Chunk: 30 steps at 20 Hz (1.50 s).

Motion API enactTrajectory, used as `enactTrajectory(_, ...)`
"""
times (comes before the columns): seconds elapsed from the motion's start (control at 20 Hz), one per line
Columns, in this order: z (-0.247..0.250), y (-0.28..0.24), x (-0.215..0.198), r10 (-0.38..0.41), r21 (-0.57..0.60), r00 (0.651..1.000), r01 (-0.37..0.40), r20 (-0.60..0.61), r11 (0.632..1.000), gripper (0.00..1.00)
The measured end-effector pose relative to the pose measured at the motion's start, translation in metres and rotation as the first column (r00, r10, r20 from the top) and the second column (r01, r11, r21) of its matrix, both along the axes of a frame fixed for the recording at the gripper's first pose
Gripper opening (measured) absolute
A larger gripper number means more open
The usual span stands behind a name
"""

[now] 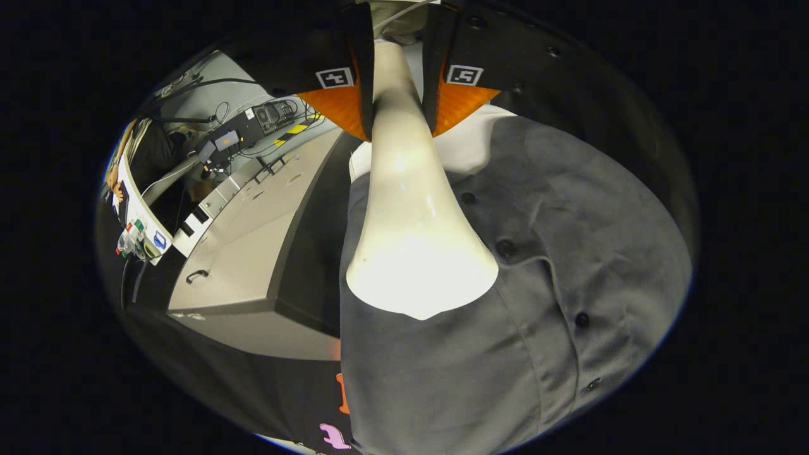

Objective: Iron the clothes twice with a garment steamer, once on the left side and once on the right side.

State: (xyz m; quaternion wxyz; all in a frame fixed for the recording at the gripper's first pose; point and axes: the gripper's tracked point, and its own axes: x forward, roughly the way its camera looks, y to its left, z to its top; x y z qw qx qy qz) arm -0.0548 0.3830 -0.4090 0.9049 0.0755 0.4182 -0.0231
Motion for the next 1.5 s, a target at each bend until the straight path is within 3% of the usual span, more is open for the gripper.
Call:
enactTrajectory(0.3, 0.101, 0.014, 0.005, -0.012, 0.002, 0.985, 0.012, 0.174, 1.0, 0.39)
enactTrajectory(0.75, 0.216, 0.063, 0.0, 0.034, -0.016, 0.919, -0.031, 0.392, 0.999, 0.39)
enactTrajectory(1.5, 0.257, 0.174, 0.012, 0.155, -0.057, 0.881, -0.144, 0.447, 0.988, 0.39)
